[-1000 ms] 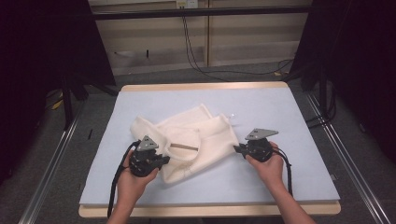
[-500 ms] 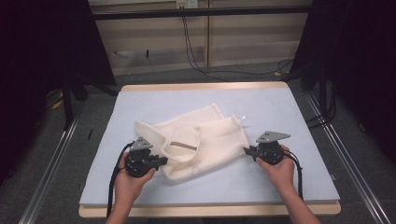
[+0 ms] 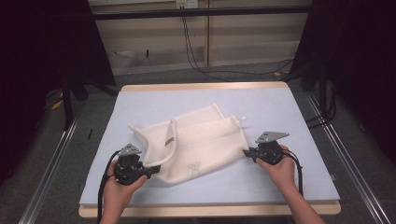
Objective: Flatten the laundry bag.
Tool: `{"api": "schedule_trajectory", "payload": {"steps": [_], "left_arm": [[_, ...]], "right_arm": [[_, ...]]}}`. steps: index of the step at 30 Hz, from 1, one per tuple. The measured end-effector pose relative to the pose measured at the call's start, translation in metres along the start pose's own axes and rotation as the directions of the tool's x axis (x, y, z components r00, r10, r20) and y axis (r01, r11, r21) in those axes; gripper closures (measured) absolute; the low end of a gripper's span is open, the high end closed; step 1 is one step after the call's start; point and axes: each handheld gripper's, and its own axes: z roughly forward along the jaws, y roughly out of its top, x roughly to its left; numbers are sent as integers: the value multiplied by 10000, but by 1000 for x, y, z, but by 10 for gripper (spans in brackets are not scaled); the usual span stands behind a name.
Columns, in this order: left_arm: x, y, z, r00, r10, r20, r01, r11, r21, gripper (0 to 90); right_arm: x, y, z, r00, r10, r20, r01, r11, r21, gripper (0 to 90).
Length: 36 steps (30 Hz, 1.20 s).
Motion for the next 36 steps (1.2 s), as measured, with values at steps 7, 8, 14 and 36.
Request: {"api": "schedule_trajectory", "payload": {"steps": [7,8,14,36], "left_arm": [[10,-9,-14,9967,-697,-415,702,9975,118,373],[12,-10,-15,9953,-834,-486,838,9965,60,335],[23,-9,-25,9935,-986,-561,983,9951,-79,159],[64,-11,-16,9646,-1967,-1757,1968,9803,-169,303]], "right_arm": [[-3,2,1,9998,-22,-205,26,9998,211,807],[-3,2,1,9997,61,-255,-56,9998,186,796],[-6,9,-2,9981,618,72,-620,9978,245,399],[-23,27,13,9869,1512,-558,-1536,9873,-414,476]]}}
